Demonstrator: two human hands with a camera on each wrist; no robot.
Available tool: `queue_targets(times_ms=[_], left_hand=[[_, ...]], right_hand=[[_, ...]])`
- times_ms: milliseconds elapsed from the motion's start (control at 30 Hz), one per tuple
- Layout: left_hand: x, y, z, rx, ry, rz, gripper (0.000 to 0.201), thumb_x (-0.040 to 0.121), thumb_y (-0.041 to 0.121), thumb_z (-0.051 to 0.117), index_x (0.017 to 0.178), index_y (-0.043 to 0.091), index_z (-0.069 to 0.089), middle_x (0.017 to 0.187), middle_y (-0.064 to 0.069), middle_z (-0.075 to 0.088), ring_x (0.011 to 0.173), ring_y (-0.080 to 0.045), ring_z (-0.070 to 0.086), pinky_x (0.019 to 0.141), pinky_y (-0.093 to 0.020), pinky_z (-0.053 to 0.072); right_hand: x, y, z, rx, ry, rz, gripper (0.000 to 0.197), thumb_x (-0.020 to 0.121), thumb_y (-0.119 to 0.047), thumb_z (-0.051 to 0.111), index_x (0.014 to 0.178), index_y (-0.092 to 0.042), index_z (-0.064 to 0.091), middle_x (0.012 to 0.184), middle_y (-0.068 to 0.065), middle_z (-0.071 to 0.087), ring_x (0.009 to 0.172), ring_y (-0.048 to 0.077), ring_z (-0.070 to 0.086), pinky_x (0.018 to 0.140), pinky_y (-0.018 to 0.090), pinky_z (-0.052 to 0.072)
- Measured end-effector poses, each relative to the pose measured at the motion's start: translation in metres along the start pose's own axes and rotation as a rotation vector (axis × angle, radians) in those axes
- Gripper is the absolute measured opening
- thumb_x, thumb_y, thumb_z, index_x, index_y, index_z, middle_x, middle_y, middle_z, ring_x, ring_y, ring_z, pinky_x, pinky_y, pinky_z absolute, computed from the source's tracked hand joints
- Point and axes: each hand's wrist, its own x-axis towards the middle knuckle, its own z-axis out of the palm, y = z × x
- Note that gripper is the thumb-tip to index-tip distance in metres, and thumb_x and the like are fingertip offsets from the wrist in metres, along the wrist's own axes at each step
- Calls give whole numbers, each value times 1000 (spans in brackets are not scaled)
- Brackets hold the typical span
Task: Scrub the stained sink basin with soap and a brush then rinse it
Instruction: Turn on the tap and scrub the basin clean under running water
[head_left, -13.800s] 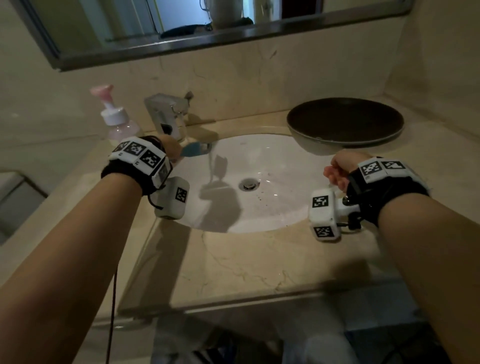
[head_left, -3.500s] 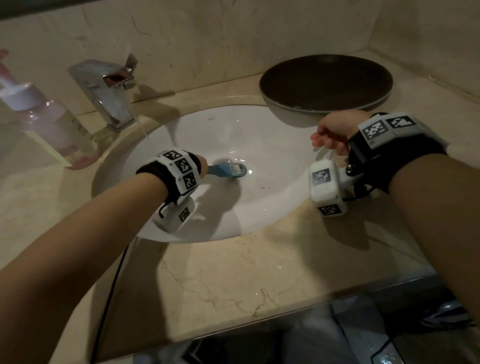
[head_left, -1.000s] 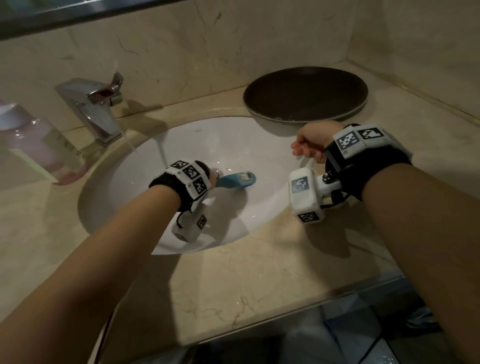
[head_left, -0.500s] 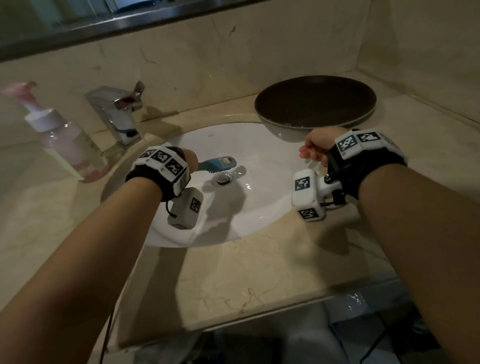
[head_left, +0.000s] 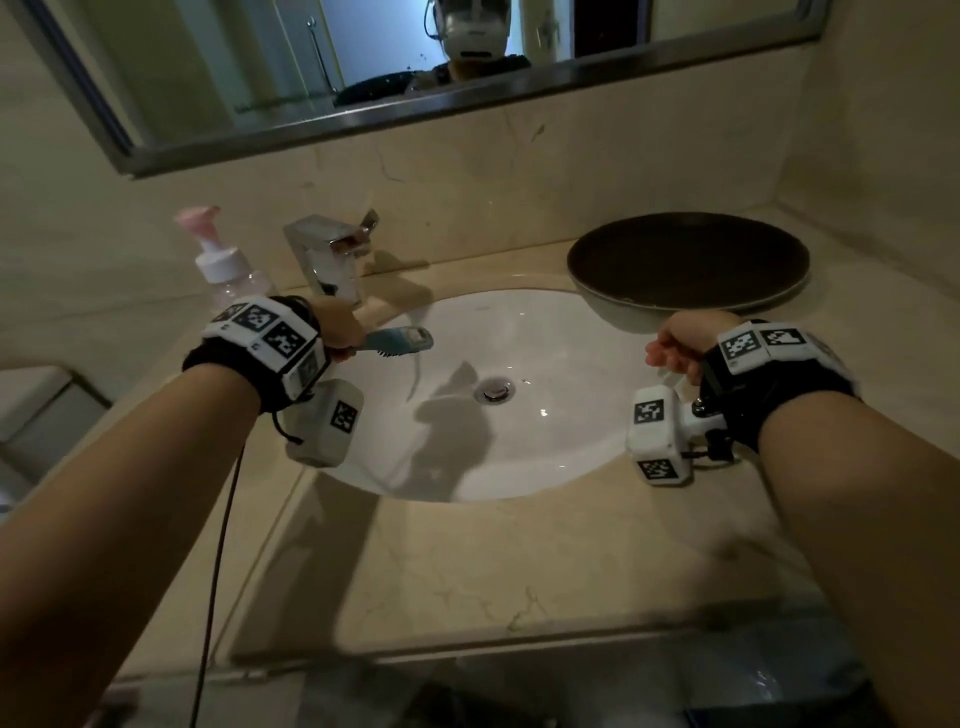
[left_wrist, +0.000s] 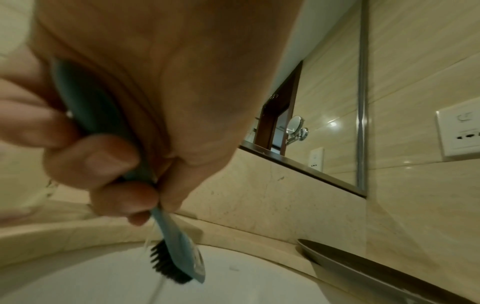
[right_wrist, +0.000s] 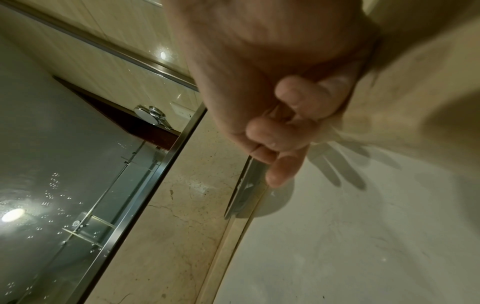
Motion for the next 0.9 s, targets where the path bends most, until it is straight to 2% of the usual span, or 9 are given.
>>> queue_targets(times_ms=[67, 200, 300, 367, 500, 600, 667, 833, 900], left_hand=[[2, -7, -6, 79, 76, 30, 28, 95, 7, 48, 115, -9, 58, 95, -18, 61, 77, -22, 51, 54, -26, 44], [1, -7, -11, 88, 142, -7, 39, 93, 6, 50, 129, -10, 48, 129, -24, 55, 115, -33, 57, 97, -36, 45], [5, -10, -13, 185, 231, 27, 35, 93, 8, 49, 124, -9, 52, 126, -25, 57, 117, -37, 56, 97, -39, 45], [6, -14, -14, 228, 326, 29, 34, 93, 12, 50, 124, -4, 55, 126, -23, 57, 116, -37, 55, 96, -40, 44], [10, -22, -17, 304, 431, 35, 36, 91, 18, 53, 125, 8, 55, 123, -20, 58, 108, -36, 57, 90, -39, 47], [16, -24, -16, 310, 454, 27, 28, 89, 18, 54, 113, 6, 59, 102, -18, 62, 91, -34, 60, 83, -40, 51], [18, -24, -15, 319, 460, 14, 21, 88, 18, 54, 103, 5, 60, 90, -15, 59, 83, -33, 58, 82, -42, 52], [16, -10, -16, 380, 407, 54, 27, 94, 21, 49, 114, 5, 57, 109, -17, 61, 101, -34, 59, 94, -40, 46], [20, -14, -16, 408, 384, 84, 30, 93, 16, 50, 119, 4, 56, 103, -18, 57, 97, -33, 57, 95, -41, 46]], right_hand=[[-3, 1, 2, -13, 13, -11, 31, 98, -2, 26, 70, -1, 40, 48, 13, 55, 11, 6, 32, 22, 3, 19], [-4, 3, 3, 30, 14, -16, 31, 97, -2, 26, 70, -3, 40, 59, 13, 52, 11, 5, 32, 22, 4, 19], [-3, 4, 1, 58, -6, -6, 31, 97, -4, 27, 68, -6, 39, 30, 9, 50, 12, 6, 30, 22, 3, 20], [-3, 4, -1, 70, -8, 0, 31, 97, -4, 28, 68, -6, 39, 26, 7, 47, 12, 6, 30, 23, 4, 21], [-4, 3, 0, 82, -38, 6, 32, 97, -3, 26, 67, -5, 38, 41, 11, 52, 12, 6, 31, 22, 5, 21], [-2, 2, 1, 33, -31, 6, 31, 97, -3, 26, 70, -3, 40, 63, 11, 49, 12, 6, 31, 21, 5, 20], [-2, 3, 1, 52, -32, 5, 28, 97, -4, 27, 74, -4, 43, 61, 10, 51, 13, 6, 33, 21, 6, 22], [-7, 2, 1, 55, -11, 21, 28, 97, -3, 27, 74, -4, 42, 59, 12, 53, 12, 5, 32, 21, 5, 20], [-9, 0, 2, 32, -4, 23, 28, 97, -3, 27, 73, -3, 41, 66, 11, 50, 11, 5, 31, 21, 4, 19]])
